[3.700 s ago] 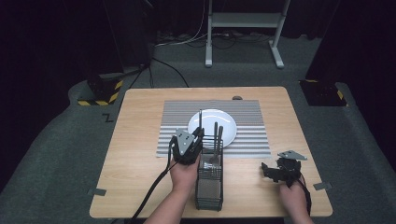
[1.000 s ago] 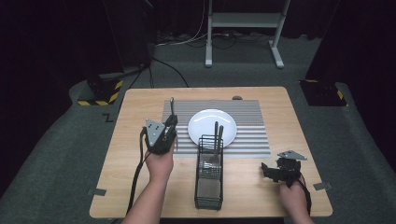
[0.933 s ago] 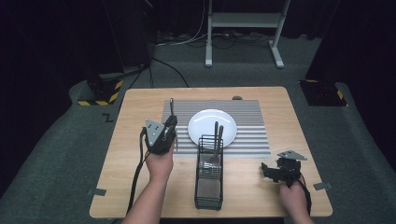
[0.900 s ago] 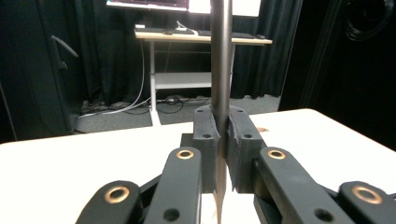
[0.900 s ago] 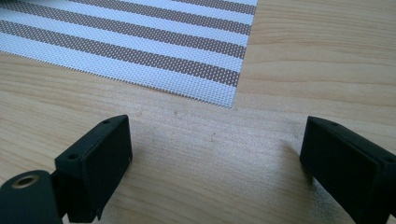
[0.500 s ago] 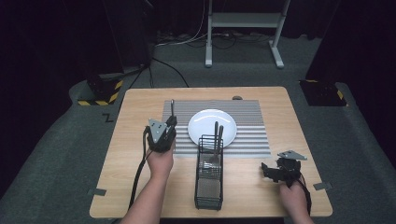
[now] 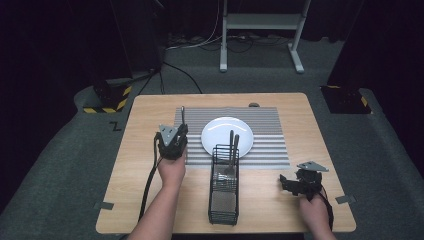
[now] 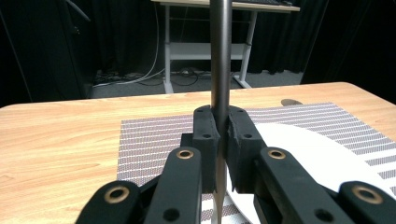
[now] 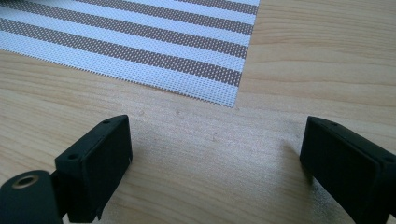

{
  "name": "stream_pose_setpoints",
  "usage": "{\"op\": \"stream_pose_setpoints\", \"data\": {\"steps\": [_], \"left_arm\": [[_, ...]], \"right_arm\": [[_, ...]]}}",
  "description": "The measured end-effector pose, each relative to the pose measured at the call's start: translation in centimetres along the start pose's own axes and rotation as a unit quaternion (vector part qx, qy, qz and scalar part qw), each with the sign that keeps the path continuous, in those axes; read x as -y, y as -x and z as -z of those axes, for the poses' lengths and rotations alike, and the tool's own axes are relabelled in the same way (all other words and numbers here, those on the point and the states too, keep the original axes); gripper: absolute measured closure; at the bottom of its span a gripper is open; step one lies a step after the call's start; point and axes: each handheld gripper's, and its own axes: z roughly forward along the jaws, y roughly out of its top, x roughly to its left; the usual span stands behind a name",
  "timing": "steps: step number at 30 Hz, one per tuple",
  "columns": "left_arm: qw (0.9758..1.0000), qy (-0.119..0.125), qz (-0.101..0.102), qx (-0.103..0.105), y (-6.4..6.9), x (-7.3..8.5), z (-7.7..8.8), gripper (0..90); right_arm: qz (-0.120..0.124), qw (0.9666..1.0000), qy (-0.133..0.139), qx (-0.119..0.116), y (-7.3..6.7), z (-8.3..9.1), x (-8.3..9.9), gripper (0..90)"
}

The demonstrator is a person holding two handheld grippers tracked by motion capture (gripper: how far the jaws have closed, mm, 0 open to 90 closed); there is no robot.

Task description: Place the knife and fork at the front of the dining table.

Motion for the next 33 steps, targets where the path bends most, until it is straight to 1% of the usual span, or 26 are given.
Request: {"op": "stream_pose_setpoints", "data": {"steps": [3, 4, 8, 12, 16, 20, 23, 26, 27, 28, 31, 32, 33], "left_arm": [[1.0000, -0.003, 0.002, -0.003, -0.1, 0.0, -0.3, 82.7], [1.0000, -0.003, 0.008, -0.004, -0.1, -0.1, -0.4, 82.7], [0.9999, -0.009, 0.012, -0.008, -0.1, -0.2, -1.0, 82.7], [0.9996, -0.020, 0.013, -0.014, -0.1, -0.3, -1.8, 82.7], [0.9991, -0.031, 0.022, -0.019, -0.4, -0.3, -3.0, 82.7], [0.9982, -0.050, 0.024, -0.021, -0.6, -0.5, -4.4, 82.8], [0.9971, -0.064, 0.034, -0.026, -0.7, -0.4, -5.4, 82.7], [0.9960, -0.075, 0.040, -0.027, -0.9, -0.3, -6.3, 82.8], [0.9955, -0.079, 0.045, -0.026, -1.0, -0.2, -6.8, 82.8], [0.9955, -0.079, 0.045, -0.026, -1.0, -0.2, -6.8, 82.8], [0.9949, -0.086, 0.046, -0.027, -1.1, -0.1, -7.5, 82.8], [0.9948, -0.088, 0.042, -0.030, -1.1, 0.0, -7.7, 82.8], [0.9945, -0.090, 0.046, -0.026, -1.2, 0.1, -7.9, 82.8]], "right_arm": [[0.000, 1.0000, 0.000, 0.000, 0.0, 0.0, 0.0, 9.0], [0.000, 1.0000, 0.000, 0.000, 0.0, 0.0, 0.0, 9.0], [0.000, 1.0000, 0.000, 0.000, 0.0, 0.0, 0.0, 9.0], [0.000, 1.0000, 0.000, -0.001, 0.0, 0.0, 0.0, 9.0], [0.000, 1.0000, -0.001, 0.000, 0.0, 0.0, 0.0, 9.0], [0.001, 1.0000, -0.001, 0.000, 0.0, 0.0, 0.0, 9.0], [0.002, 1.0000, 0.000, -0.002, 0.0, 0.0, 0.0, 9.0], [0.002, 1.0000, 0.000, -0.002, 0.0, 0.0, 0.0, 9.0], [0.001, 1.0000, -0.001, -0.002, 0.0, 0.0, 0.0, 9.0], [0.001, 1.0000, -0.001, -0.002, 0.0, 0.0, 0.0, 9.0], [0.002, 1.0000, 0.000, -0.002, 0.0, 0.0, 0.0, 9.0], [0.002, 1.0000, 0.000, -0.002, 0.0, 0.0, 0.0, 9.0], [0.001, 1.0000, -0.001, -0.002, 0.0, 0.0, 0.0, 9.0]]}}
